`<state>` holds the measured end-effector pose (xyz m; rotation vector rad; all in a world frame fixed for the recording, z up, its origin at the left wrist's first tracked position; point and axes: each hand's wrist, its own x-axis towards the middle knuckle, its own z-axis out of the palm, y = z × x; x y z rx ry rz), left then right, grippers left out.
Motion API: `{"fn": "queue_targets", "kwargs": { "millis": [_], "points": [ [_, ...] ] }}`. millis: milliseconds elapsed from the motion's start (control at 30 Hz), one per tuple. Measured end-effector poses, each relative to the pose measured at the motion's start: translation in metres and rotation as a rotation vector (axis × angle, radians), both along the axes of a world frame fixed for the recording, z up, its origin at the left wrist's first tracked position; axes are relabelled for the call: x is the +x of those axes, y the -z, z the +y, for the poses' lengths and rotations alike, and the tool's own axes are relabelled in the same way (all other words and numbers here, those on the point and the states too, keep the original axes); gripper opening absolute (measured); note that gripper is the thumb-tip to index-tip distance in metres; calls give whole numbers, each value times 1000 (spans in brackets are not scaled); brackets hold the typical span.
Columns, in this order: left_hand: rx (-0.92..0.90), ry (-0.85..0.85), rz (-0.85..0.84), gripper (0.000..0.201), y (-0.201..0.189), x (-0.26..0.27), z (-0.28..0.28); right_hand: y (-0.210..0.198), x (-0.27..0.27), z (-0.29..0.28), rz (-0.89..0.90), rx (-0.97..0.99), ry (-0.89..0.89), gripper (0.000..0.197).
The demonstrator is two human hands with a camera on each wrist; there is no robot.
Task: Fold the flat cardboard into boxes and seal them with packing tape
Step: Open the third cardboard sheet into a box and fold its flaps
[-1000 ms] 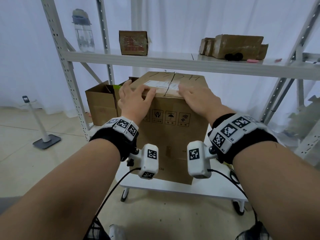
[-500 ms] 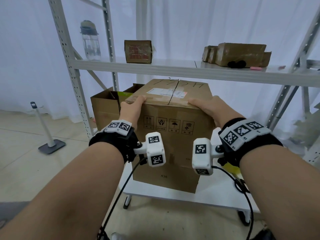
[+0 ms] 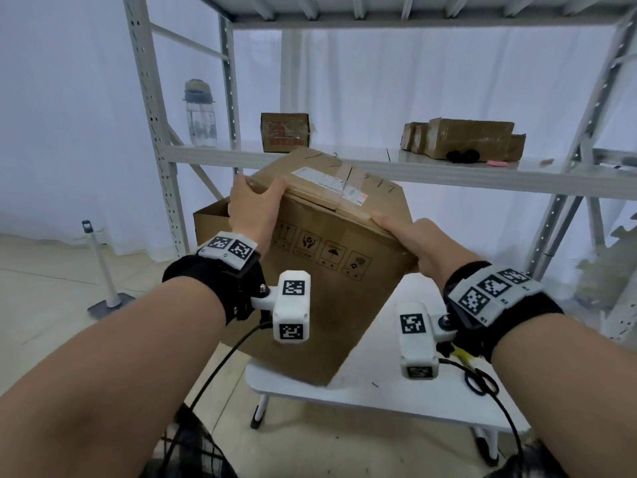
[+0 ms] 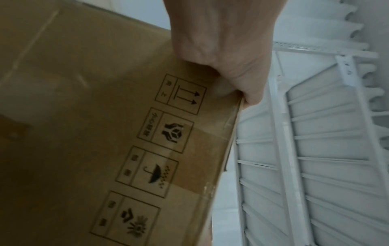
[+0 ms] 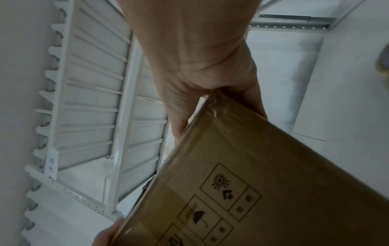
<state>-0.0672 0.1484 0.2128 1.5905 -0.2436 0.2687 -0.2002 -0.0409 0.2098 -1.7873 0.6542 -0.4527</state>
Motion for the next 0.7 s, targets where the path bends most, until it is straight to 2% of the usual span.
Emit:
{"fn": "queue_targets", "kwargs": {
  "millis": [100,200,367,500,533,667,700],
  "points": [
    [207,-106,-166,56,-21,-3,7,10,5,12,0,99,-41,43],
    [368,-176,-304,54,-22,-5,7,31,14,18,-3,209,-62,45],
    [530,-182,-426,53,-2,1,-3,75,30,24,35,339,-95,35],
    [638,-130,-446,54,28,9,-17,108,42,22,47,440,-96,8],
    [653,-113,-449,54,37,11,-20,114,42,22,43,473,-101,7],
    [658,-61,-523,52,65,14,-36,135,47,14,37,600,-78,13],
    [682,-42,-546,52,71,13,-41,141,48,13,36,632,-81,24]
  ]
}}
